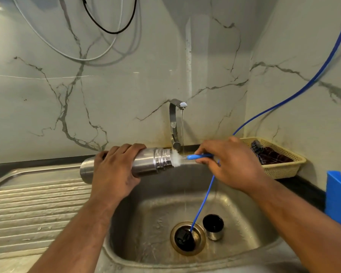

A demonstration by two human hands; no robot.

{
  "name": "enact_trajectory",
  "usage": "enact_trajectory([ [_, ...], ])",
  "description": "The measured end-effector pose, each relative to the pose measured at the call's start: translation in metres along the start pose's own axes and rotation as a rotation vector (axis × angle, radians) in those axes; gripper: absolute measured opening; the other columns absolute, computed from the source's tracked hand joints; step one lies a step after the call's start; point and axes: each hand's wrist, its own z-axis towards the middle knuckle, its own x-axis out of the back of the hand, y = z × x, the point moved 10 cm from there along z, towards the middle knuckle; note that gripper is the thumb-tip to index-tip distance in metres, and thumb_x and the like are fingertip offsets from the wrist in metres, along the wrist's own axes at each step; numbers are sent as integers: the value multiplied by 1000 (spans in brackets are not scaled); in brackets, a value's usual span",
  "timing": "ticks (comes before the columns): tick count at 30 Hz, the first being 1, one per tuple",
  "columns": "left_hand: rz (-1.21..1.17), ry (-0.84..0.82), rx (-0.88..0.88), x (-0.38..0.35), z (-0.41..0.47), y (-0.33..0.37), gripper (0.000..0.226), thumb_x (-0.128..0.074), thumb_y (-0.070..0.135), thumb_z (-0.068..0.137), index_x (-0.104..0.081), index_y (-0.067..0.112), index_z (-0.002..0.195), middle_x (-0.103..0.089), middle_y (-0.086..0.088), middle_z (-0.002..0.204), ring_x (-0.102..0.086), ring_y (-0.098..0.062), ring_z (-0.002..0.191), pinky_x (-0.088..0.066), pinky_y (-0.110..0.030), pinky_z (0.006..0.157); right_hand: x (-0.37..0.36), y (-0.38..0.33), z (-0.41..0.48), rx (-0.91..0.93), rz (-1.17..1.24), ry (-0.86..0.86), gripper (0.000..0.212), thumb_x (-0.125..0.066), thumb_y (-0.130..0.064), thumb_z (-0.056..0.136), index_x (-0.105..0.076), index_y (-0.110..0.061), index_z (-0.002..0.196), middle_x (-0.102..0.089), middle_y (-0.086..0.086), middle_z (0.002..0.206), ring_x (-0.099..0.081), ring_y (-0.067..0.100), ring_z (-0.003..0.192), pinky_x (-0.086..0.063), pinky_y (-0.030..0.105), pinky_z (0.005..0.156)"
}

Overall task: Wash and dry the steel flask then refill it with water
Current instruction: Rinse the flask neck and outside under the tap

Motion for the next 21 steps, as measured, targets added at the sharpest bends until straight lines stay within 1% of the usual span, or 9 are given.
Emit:
enact_trajectory([
  [2, 4, 23, 30, 3, 1, -12, 84, -94, 30, 57, -51, 36, 128, -67, 3, 115, -64, -24, 105, -45, -54, 101, 18, 15, 0, -9, -26, 94, 9, -68, -43, 90, -68, -35, 94, -68, -18, 82, -49, -1, 66, -34, 26, 74],
  [5, 2, 44, 1, 4, 1, -6, 85, -95, 27, 54, -52, 34, 127, -68, 3, 112, -65, -24, 102, -47, -54, 97, 20, 17, -4, 13, -71, 113, 7, -67, -40, 95, -68, -33, 95, -66, -17, 81, -56, 11, 74, -38, 35, 84],
  [7, -16, 45, -53, 5, 0, 10, 86, -94, 26, 52, -53, 34, 128, -67, 5, 114, -63, -23, 104, -44, -54, 98, 9, 2, -2, 35, -115, 67, 7, -69, -38, 94, -69, -31, 92, -66, -14, 78, -57, 13, 72, -41, 36, 76],
  [9, -12, 31, -110, 3, -2, 25, 87, -93, 28, 53, -53, 35, 130, -66, 7, 119, -61, -21, 109, -41, -53, 102, -10, -10, -2, 22, -145, -15, 18, -58, -41, 98, -70, -31, 88, -66, -11, 72, -59, 16, 66, -36, 31, 62],
  [11, 0, 27, -118, 2, -1, 27, 86, -93, 29, 55, -53, 35, 131, -65, 7, 121, -60, -21, 111, -40, -53, 104, -18, -10, -3, -25, -119, -56, 35, -42, -47, 100, -70, -31, 87, -67, -9, 69, -61, 18, 62, -32, 29, 58],
  [14, 22, 39, -70, 3, -1, 10, 85, -93, 27, 56, -53, 35, 130, -66, 5, 119, -62, -22, 109, -42, -53, 103, -17, 6, -5, -84, -83, -100, 60, -16, -58, 96, -70, -32, 94, -71, -6, 73, -64, 22, 68, -46, 32, 59],
  [16, 20, 48, -10, 5, 0, -6, 84, -94, 28, 57, -53, 34, 129, -67, 2, 118, -63, -25, 108, -43, -54, 103, -9, 26, -4, -124, -76, -82, 53, -23, -59, 97, -68, -32, 93, -66, -8, 67, -62, 24, 65, -44, 29, 56],
  [18, 21, 49, 18, 6, 0, -14, 84, -94, 29, 58, -52, 34, 130, -67, 1, 118, -63, -25, 108, -43, -53, 103, 7, 25, -3, -76, -96, 41, 51, -30, -63, 100, -66, -30, 85, -54, -10, 55, -50, 19, 50, -29, 24, 54],
  [21, 29, 38, -12, 3, -1, -7, 83, -94, 28, 58, -52, 36, 129, -66, 5, 118, -62, -23, 109, -42, -52, 104, 17, 8, -3, -11, -104, 104, 41, -51, -71, 88, -68, -34, 91, -66, -17, 67, -35, -4, 51, -28, 23, 63],
])
